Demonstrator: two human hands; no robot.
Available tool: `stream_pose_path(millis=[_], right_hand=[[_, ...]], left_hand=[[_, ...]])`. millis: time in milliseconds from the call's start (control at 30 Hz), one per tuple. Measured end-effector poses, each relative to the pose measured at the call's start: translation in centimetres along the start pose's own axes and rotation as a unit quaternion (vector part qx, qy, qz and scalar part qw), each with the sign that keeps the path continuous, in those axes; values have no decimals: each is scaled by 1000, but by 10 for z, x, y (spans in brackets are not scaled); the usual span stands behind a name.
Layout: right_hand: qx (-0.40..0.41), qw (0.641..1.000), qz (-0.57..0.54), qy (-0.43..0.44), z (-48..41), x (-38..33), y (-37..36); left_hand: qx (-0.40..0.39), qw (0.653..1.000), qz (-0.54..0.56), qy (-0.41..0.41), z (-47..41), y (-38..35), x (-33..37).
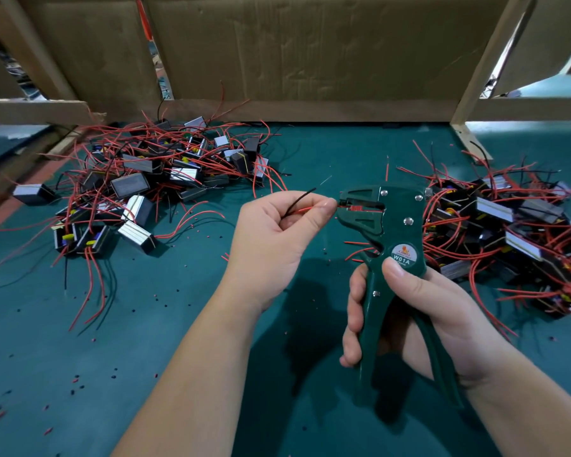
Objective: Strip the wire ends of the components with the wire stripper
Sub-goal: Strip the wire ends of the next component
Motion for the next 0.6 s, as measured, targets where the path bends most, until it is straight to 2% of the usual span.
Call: stream_pose_path(millis=[367, 600], right_hand=[[-47, 998, -28, -15, 1, -3, 4], [-6, 1000, -2, -19, -1, 0, 2]], left_hand=[[-17, 1000, -19, -14, 2, 1, 2], [-10, 999, -49, -21, 2, 1, 2]])
Point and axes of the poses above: each hand's wrist, its own z-axis away from the middle knuckle, its own y-axis out of the back of the hand, x = y × z, the point moved 1 cm from there along -z, towards the middle knuckle, and after that the axes turned 14 degrees about y, right-handed, at the moved point
